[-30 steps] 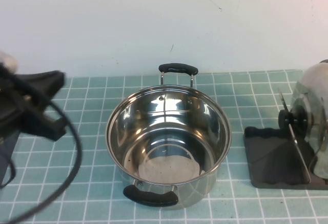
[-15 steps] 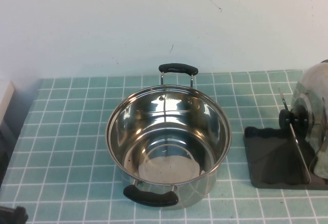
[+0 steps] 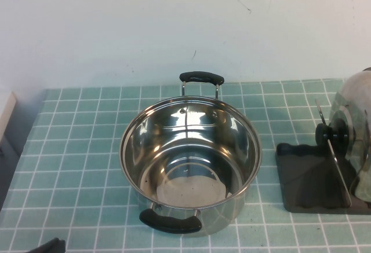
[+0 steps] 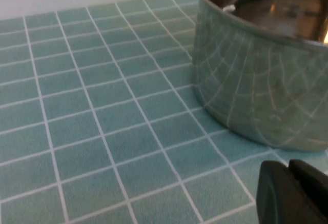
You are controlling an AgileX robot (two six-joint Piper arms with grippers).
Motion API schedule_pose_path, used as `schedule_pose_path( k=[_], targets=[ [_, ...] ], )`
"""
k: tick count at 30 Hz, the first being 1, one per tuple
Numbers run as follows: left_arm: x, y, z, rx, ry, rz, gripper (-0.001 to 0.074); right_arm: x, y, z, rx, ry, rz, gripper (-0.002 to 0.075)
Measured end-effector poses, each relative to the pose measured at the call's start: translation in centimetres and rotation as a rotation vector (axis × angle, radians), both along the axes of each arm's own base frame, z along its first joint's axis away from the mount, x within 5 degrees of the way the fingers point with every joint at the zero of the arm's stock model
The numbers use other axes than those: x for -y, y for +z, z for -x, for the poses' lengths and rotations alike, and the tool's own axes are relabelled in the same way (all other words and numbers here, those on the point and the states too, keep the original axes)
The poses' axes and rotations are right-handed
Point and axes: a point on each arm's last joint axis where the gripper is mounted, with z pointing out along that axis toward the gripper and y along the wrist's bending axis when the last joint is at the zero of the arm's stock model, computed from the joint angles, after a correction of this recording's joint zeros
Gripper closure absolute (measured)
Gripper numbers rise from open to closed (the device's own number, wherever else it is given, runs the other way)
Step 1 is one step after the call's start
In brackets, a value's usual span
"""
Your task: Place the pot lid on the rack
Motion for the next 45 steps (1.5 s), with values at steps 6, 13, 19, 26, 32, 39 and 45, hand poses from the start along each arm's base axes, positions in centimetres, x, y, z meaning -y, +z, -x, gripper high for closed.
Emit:
schedule_pose_path(
  k=[6,13,19,26,32,39,45],
  targets=[
    [0.0,-1.0,0.3,-0.017,-0.040,-0.091,0.0736,-0.1,-2.4,-0.6,-0.059,-0.006,0.011,0.0726],
    [0.0,-1.2,0.5,-0.014,-0.075,-0.165,0.0736,-0.1,-3.3,-0.9,-0.059,-0.016,0.008,0.0726],
    [0.1,-1.3,0.5,-0.013,-0.093,-0.197,0.0736,0.8,-5.6,-0.9,-0.039,-0.054,0.157,0.0726],
    [0.1,-1.3,0.5,-0.013,-0.095,-0.198,0.0736,2.0,-6.6,-0.7,0.055,-0.135,0.317,0.0726],
    [0.1,-1.3,0.5,-0.013,-0.096,-0.200,0.0736,2.8,-9.3,-1.3,-0.004,-0.343,0.235,0.0726],
    [0.1,-1.3,0.6,-0.011,-0.098,-0.201,0.0736,2.6,-9.6,-2.0,0.104,-0.446,-0.011,0.0726],
    [0.1,-1.3,0.6,-0.010,-0.100,-0.205,0.0737,2.6,-9.4,-2.1,0.123,-0.449,-0.015,0.0726]
  ],
)
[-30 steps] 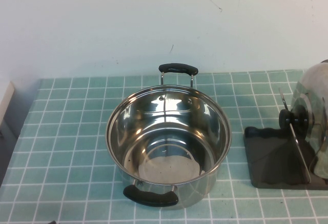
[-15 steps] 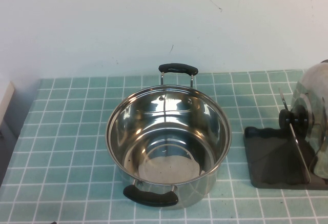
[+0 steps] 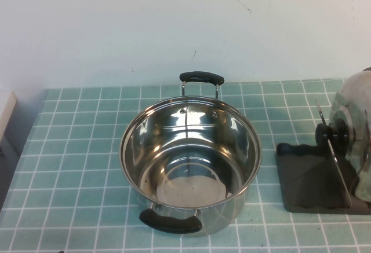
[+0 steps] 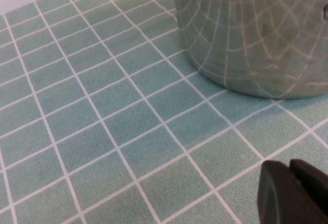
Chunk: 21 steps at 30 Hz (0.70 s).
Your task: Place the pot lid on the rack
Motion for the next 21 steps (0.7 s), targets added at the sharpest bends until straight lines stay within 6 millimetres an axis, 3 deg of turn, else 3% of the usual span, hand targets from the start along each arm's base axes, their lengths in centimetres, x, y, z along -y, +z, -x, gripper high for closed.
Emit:
schedule_pose_path(
  k=[2,6,8,21],
  targets=[
    [0.00,0.00,0.00,0.000,0.000,0.000,0.0736,-0.01,-0.12,0.03,-0.011,-0.008,-0.037,0.0726],
    [0.00,-0.01,0.00,0.000,-0.001,-0.002,0.0736,0.18,-0.26,0.06,-0.006,-0.104,-0.322,0.0727],
    [0.00,-0.01,0.00,0.000,-0.001,-0.003,0.0736,0.37,-0.42,0.13,-0.017,-0.141,-0.373,0.0727],
    [0.00,-0.01,0.01,0.000,-0.002,-0.004,0.0736,0.51,-0.74,0.24,-0.056,-0.147,-0.313,0.0727]
  ],
)
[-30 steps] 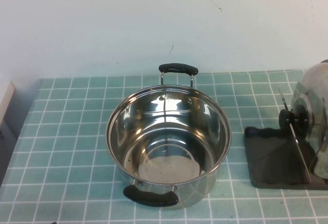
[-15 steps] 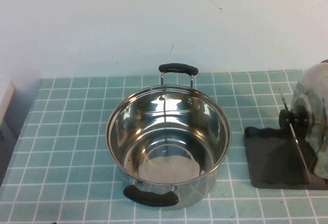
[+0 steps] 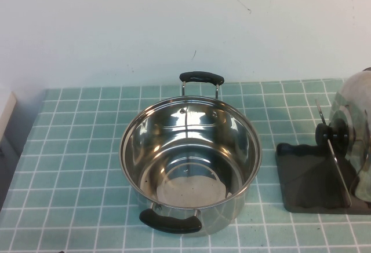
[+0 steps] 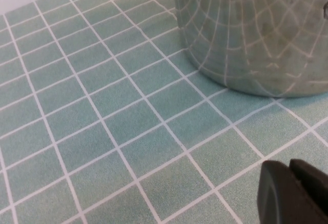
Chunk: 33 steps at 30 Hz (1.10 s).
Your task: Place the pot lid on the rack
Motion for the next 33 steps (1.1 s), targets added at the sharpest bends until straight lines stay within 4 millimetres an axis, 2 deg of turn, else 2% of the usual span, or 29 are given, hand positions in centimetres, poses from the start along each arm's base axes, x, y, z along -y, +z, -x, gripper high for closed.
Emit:
schedule_pose_path(
  k=[24,33],
  targets=[
    [0.0,0.0,0.0,0.004,-0.008,-0.007,0.0736,0.1,0.0,0.0,-0.002,0.000,0.018,0.0727],
    [-1.6,2.0,0.6,0.230,0.192,0.081,0.0736,0.1,0.0,0.0,-0.002,0.000,0.019,0.0727]
  ],
)
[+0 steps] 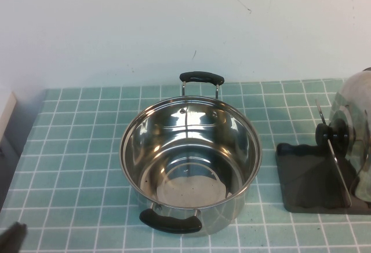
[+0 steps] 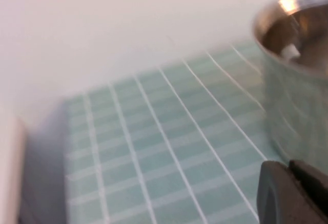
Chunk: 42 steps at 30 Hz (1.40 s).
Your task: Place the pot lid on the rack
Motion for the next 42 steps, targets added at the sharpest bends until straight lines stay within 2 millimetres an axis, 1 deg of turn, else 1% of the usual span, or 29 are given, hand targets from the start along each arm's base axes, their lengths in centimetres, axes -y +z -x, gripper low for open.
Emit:
schedule_pose_path(
  k=[5,7,9,11,15,19,24,30,33,35,42],
  targets=[
    [-1.4,1.2,1.1,0.159,0.138,0.143,0.0737,0.0,0.0,0.0,0.000,0.000,0.000,0.0727],
    [-1.9,1.2,1.4,0.167,0.196,0.181,0.0737,0.0,0.0,0.0,0.000,0.000,0.000,0.0727],
    [-2.4,0.6,1.5,0.113,0.246,0.148,0.0736,0.0,0.0,0.0,0.000,0.000,0.002,0.0727],
    [-2.4,-0.1,1.6,0.044,0.252,0.115,0.0737,0.0,0.0,0.0,0.000,0.000,0.002,0.0727],
    [-1.9,-1.4,1.9,-0.113,0.224,0.160,0.0736,0.0,0.0,0.0,0.000,0.000,0.002,0.0727],
    [-1.7,-1.4,2.0,-0.131,0.202,0.189,0.0737,0.0,0.0,0.0,0.000,0.000,0.002,0.0727],
    [-1.6,-1.4,2.0,-0.138,0.213,0.230,0.0736,0.0,0.0,0.0,0.000,0.000,0.002,0.0727],
    [-1.6,-1.4,2.0,-0.151,0.291,0.386,0.0737,0.0,0.0,0.0,0.000,0.000,0.002,0.0727],
    [-1.7,-1.3,2.0,-0.146,0.328,0.419,0.0737,0.0,0.0,0.0,0.000,0.000,0.002,0.0727],
    [-1.8,-1.3,2.0,-0.141,0.339,0.403,0.0737,0.0,0.0,0.0,0.000,0.000,0.002,0.0727],
    [-2.1,-1.3,2.0,-0.104,0.314,0.122,0.0737,0.0,0.0,0.0,0.000,0.000,0.002,0.0727]
  ],
)
